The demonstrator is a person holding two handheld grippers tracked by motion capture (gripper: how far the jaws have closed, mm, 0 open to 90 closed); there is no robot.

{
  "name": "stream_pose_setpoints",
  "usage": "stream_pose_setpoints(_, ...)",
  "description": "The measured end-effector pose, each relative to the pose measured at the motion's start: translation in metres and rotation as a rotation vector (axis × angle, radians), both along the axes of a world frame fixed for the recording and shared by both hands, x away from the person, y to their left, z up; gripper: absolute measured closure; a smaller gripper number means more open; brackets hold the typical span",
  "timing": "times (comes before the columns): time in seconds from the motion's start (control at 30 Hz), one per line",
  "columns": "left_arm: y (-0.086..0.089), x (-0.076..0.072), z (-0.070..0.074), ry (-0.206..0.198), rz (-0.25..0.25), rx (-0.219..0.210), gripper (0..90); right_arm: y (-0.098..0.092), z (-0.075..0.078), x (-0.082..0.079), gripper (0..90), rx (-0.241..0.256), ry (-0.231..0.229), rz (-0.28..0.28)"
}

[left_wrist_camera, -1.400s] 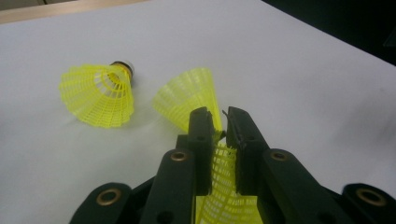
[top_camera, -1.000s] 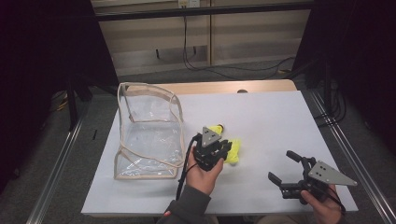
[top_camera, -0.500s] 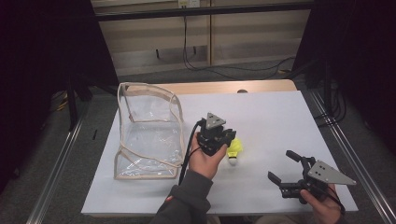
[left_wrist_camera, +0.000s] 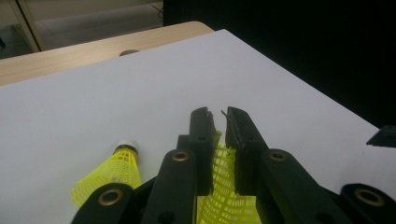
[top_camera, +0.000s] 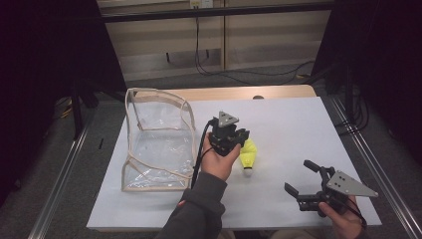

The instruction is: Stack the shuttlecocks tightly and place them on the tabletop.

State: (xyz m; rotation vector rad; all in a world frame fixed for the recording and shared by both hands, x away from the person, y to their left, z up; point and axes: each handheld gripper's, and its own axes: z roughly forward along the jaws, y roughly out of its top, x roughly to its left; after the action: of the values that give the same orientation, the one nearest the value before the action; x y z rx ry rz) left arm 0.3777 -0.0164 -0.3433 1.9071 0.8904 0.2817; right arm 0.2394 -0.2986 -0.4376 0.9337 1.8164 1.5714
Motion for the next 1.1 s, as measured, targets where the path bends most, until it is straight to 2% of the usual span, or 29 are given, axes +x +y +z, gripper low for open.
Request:
stream_pose_setpoints(0.23, -0.002, 0.012, 0.001, -0.004, 0.031, 0.014, 81.2, 0.000, 0.000, 0.000, 1.2, 0.002, 0.002, 0.002)
stream_pose_setpoints(0.27, -0.002, 0.013, 0.002, -0.004, 0.032, 0.027, 81.2, 0.000, 0.000, 0.000, 1.2, 0.003, 0.003, 0.003)
stream_pose_setpoints(0.7, -0.004, 0.029, 0.005, -0.015, 0.078, 0.022, 81.2, 0.000, 0.000, 0.001, 1.2, 0.003, -0.001, 0.007)
stream_pose_setpoints(0.83, -0.004, 0.034, 0.004, -0.007, 0.095, 0.003, 81.2, 0.000, 0.000, 0.001, 1.2, 0.002, -0.004, 0.010)
stream_pose_setpoints(1.1, -0.003, 0.043, 0.004, -0.016, 0.127, 0.009, 81.7, 0.001, 0.000, 0.002, 1.2, 0.004, -0.001, 0.012)
